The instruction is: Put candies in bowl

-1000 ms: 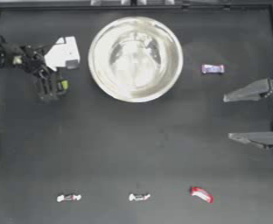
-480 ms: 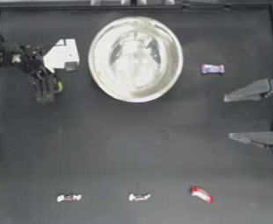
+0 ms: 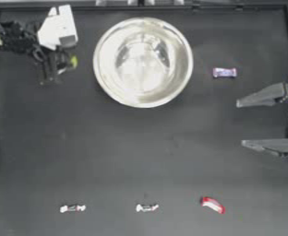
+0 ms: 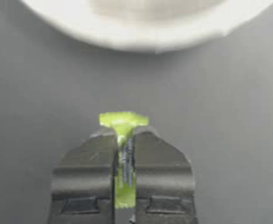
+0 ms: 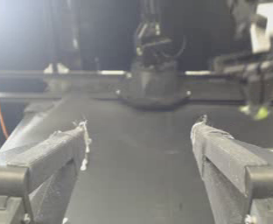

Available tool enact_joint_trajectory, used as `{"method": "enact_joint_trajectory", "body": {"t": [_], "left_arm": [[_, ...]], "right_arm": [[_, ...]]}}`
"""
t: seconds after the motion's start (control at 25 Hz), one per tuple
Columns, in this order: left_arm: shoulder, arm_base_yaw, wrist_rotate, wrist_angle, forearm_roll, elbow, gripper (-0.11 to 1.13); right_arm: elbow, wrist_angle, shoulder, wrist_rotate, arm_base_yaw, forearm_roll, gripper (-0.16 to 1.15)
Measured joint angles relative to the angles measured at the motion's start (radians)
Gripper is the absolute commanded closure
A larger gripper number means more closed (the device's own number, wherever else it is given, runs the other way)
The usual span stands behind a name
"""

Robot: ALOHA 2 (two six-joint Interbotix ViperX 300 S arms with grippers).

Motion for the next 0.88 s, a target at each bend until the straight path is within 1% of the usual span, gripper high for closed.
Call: {"method": "enact_joint_trajectory", "body": {"t": [0.12, 0.2, 0.4, 0.48, 0.72, 0.88], "left_arm": [[0.014, -0.006, 0.0, -0.012, 0.002, -0.063, 0.75], [0.046, -0.011, 0.0, -0.028, 0.0, -0.103, 0.75], [0.178, -0.02, 0.023, -0.095, 0.0, -0.201, 0.75], [0.236, -0.031, 0.032, -0.115, 0.0, -0.255, 0.75], [0.379, -0.049, 0.051, -0.123, -0.002, -0.383, 0.75], [0.439, -0.055, 0.063, -0.123, -0.011, -0.428, 0.75]], "right_arm": [[0.0, 0.0, 0.0, 0.0, -0.003, 0.0, -0.02], [0.0, -0.002, 0.0, 0.0, -0.003, 0.0, -0.01], [0.0, 0.0, 0.0, 0.0, -0.003, 0.002, -0.01], [0.002, 0.0, 0.0, 0.0, -0.005, 0.003, -0.01], [0.009, -0.002, 0.0, 0.0, -0.005, 0.006, -0.01], [0.012, 0.0, 0.0, 0.0, -0.005, 0.006, -0.01]]}}
